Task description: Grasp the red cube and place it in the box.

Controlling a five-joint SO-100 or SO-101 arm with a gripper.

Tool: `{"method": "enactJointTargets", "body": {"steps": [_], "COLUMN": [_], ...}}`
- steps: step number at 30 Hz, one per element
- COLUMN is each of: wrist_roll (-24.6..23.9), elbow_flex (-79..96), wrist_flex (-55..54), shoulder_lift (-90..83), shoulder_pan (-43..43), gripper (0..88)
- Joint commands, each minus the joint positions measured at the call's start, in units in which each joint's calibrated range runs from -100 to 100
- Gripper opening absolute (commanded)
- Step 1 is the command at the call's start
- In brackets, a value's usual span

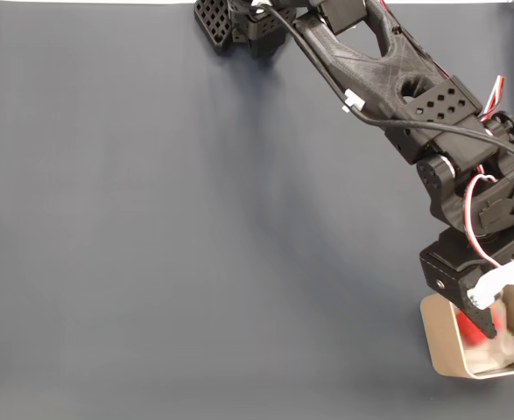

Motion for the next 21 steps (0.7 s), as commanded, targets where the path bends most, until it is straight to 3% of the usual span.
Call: {"method": "enactJointTargets", "body": {"steps": [1, 7, 21], "wrist_roll": [-0.73, -1.32, -1.61], "elbow_flex": [-3.01, -3.2, -3.2], "wrist_flex": [-1.09, -1.58, -2.97], "shoulder_lift": [-2.62, -2.54, -2.36], "shoulder_pan": [0.05, 0.05, 0.05], "gripper": [33.8, 41.1, 43.4]}}
